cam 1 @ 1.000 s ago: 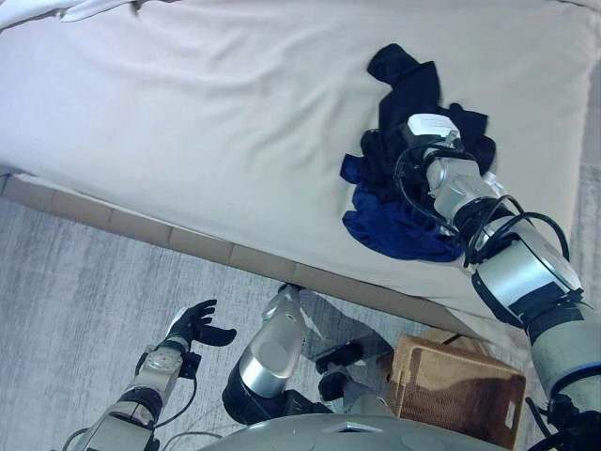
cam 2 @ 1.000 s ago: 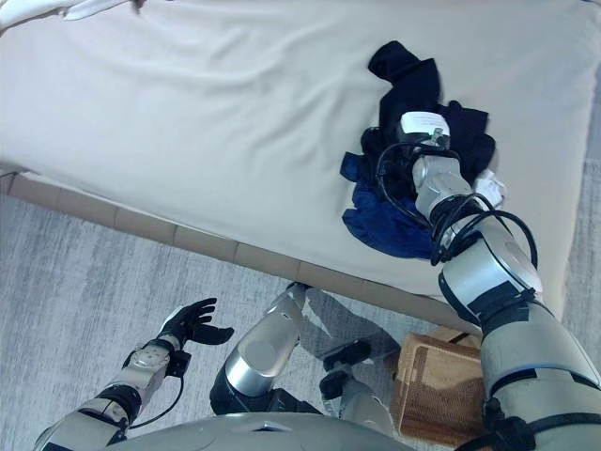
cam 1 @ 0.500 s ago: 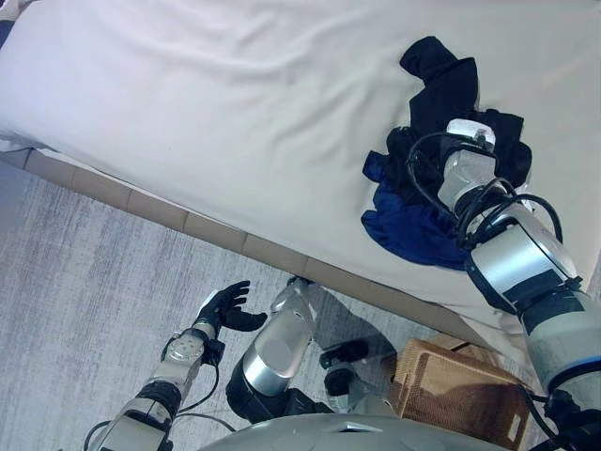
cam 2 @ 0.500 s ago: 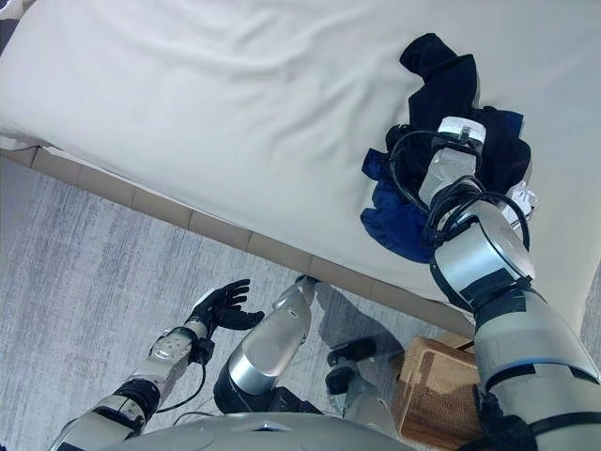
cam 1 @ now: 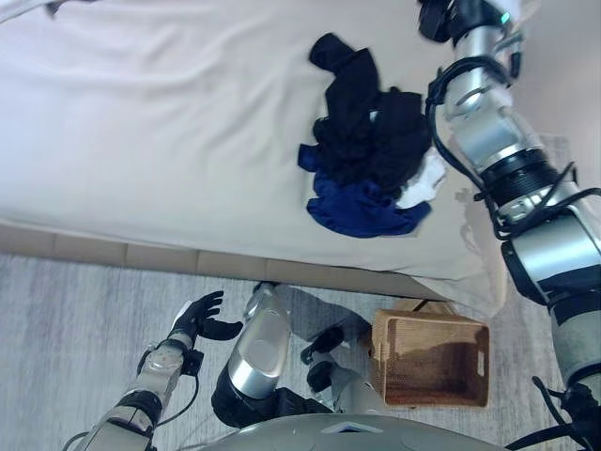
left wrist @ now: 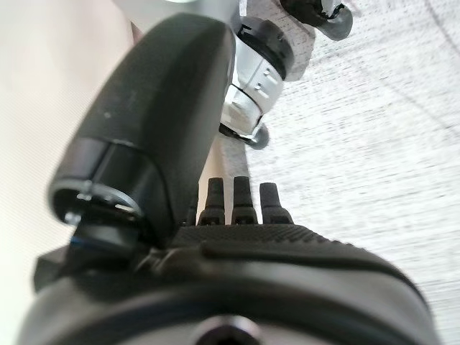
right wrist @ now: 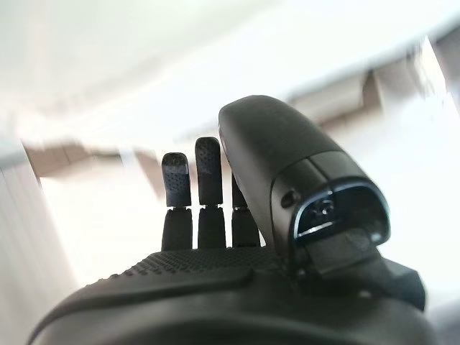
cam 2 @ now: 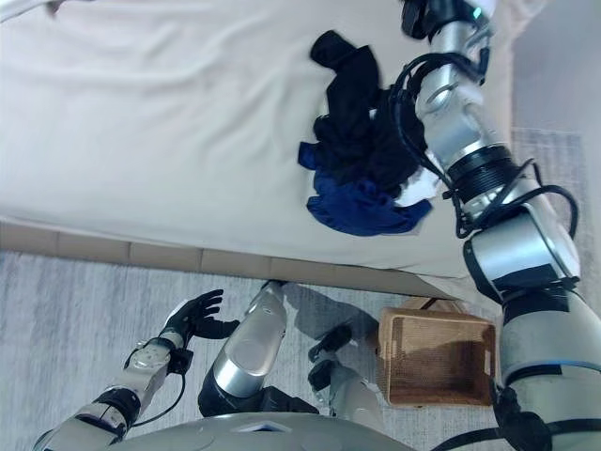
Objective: Pick up the clothes from the bed and place them into the basket
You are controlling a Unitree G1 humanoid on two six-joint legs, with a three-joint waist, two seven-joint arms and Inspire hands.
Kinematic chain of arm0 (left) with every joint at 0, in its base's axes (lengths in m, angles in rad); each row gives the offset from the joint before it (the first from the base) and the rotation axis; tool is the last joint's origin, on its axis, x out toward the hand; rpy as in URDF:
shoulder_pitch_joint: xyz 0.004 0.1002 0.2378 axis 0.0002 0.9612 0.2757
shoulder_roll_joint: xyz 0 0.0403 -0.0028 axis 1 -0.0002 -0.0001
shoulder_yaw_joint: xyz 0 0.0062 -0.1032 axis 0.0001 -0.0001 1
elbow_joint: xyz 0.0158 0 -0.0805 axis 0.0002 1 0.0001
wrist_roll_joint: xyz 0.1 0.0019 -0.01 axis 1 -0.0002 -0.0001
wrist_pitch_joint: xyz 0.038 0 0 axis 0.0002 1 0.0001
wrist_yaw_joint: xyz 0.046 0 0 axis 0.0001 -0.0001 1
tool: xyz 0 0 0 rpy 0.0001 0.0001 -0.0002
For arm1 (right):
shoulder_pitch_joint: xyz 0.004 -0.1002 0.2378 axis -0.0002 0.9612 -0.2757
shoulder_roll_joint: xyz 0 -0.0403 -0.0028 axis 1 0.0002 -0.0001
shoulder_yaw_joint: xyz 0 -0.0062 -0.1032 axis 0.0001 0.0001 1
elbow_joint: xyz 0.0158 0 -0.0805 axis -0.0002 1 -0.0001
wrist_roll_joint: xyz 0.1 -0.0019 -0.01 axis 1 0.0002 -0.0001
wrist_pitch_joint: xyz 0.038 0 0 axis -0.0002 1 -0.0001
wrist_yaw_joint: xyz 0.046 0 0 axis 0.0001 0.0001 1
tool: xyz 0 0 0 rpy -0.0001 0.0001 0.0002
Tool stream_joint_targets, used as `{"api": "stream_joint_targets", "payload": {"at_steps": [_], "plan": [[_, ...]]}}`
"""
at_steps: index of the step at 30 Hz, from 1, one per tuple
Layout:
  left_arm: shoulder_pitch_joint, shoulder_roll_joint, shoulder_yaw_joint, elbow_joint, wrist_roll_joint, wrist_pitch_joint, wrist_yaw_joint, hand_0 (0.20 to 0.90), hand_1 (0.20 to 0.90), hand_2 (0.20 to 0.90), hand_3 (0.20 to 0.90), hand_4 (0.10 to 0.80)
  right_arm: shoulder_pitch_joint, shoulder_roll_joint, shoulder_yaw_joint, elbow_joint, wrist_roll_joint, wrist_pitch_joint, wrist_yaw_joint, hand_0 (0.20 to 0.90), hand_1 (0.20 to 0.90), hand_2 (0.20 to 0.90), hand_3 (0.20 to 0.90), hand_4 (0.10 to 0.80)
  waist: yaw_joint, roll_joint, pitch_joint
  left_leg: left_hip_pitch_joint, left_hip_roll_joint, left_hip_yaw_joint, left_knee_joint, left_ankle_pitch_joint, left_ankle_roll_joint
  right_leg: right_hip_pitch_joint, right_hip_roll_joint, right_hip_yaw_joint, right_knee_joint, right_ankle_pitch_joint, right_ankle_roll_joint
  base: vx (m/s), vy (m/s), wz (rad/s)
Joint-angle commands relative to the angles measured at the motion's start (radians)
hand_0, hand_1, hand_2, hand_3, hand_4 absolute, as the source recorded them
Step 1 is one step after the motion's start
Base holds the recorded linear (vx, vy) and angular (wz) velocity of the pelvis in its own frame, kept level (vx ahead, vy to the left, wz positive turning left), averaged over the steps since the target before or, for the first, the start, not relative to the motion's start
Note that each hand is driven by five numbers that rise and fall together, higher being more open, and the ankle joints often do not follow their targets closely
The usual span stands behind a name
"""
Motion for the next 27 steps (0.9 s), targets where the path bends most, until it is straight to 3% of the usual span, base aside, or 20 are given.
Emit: {"api": "stream_joint_targets", "payload": {"at_steps": [1, 9, 13, 14, 15, 16, 22, 27], "plan": [[0.112, 0.014, -0.012, 0.038, 0.055, -0.001, 0.008, 0.900, 0.900, 0.900, 0.900, 0.800, -0.018, -0.118, -0.017, -0.116, -0.057, -0.059, -0.078, 0.300, 0.300, 0.300, 0.200, 0.100, -0.079, -0.016, -0.227, 0.093, -0.005, 0.043, -0.115, -0.048, 0.084, 0.007, -0.015, 0.039, 0.101, 0.027, 0.026, 0.132, 0.031, -0.45], [0.105, 0.003, -0.024, 0.069, 0.129, 0.045, 0.008, 0.900, 0.900, 0.900, 0.900, 0.800, 0.041, -0.203, -0.072, -0.227, -0.078, -0.061, -0.082, 0.300, 0.300, 0.300, 0.200, 0.100, -0.172, -0.007, -0.338, 0.184, 0.003, 0.111, -0.166, -0.063, 0.092, 0.053, 0.002, 0.091, 0.055, 0.023, 0.032, 0.051, -0.034, -0.24], [0.090, 0.004, -0.010, 0.075, 0.165, 0.084, -0.012, 0.900, 0.900, 0.900, 0.900, 0.800, 0.077, -0.225, -0.092, -0.259, 0.009, -0.066, 0.062, 0.300, 0.300, 0.300, 0.200, 0.100, -0.215, -0.003, -0.360, 0.210, 0.001, 0.143, -0.154, -0.084, 0.094, 0.050, 0.001, 0.113, 0.054, 0.026, 0.033, -0.021, -0.028, -0.23], [0.083, -0.001, -0.001, 0.076, 0.170, 0.097, -0.019, 0.900, 0.900, 0.900, 0.900, 0.800, 0.127, -0.216, -0.086, -0.269, 0.061, -0.091, 0.214, 0.498, 0.498, 0.498, 0.431, 0.331, -0.232, 0.000, -0.366, 0.222, 0.001, 0.156, -0.143, -0.094, 0.095, 0.050, 0.003, 0.126, 0.053, 0.020, 0.026, 0.008, -0.009, -0.24], [0.084, -0.001, -0.001, 0.076, 0.171, 0.098, -0.020, 0.900, 0.900, 0.900, 0.900, 0.800, 0.133, -0.216, -0.088, -0.271, 0.062, -0.099, 0.224, 0.622, 0.622, 0.622, 0.576, 0.476, -0.232, 0.000, -0.366, 0.224, 0.001, 0.157, -0.142, -0.096, 0.095, 0.050, 0.004, 0.128, 0.053, 0.020, 0.025, 0.041, -0.017, -0.48], [0.083, -0.005, 0.001, 0.069, 0.158, 0.106, -0.024, 0.900, 0.900, 0.900, 0.900, 0.800, 0.191, -0.206, -0.075, -0.287, 0.115, -0.097, 0.339, 0.900, 0.900, 0.900, 0.900, 0.800, -0.245, 0.005, -0.371, 0.234, 0.004, 0.167, -0.131, -0.102, 0.095, 0.057, 0.009, 0.139, 0.047, 0.007, 0.013, 0.039, -0.010, -0.41], [0.087, -0.036, -0.024, 0.031, 0.133, 0.109, -0.031, 0.900, 0.900, 0.900, 0.900, 0.800, 0.300, -0.132, -0.045, -0.221, 0.031, -0.167, 0.520, 0.900, 0.900, 0.900, 0.900, 0.800, -0.233, 0.006, -0.355, 0.247, 0.007, 0.169, -0.099, -0.113, 0.089, 0.094, 0.016, 0.131, 0.033, -0.012, -0.013, 0.068, -0.010, -0.20], [0.058, -0.026, -0.069, 0.010, 0.136, 0.109, -0.037, 0.900, 0.900, 0.900, 0.900, 0.800, 0.268, -0.058, 0.039, -0.118, -0.032, -0.121, 0.564, 0.900, 0.900, 0.900, 0.900, 0.800, -0.170, -0.001, -0.292, 0.185, 0.008, 0.128, -0.070, -0.091, 0.079, 0.084, 0.014, 0.090, 0.047, -0.015, -0.023, -0.070, -0.060, 0.19]]}}
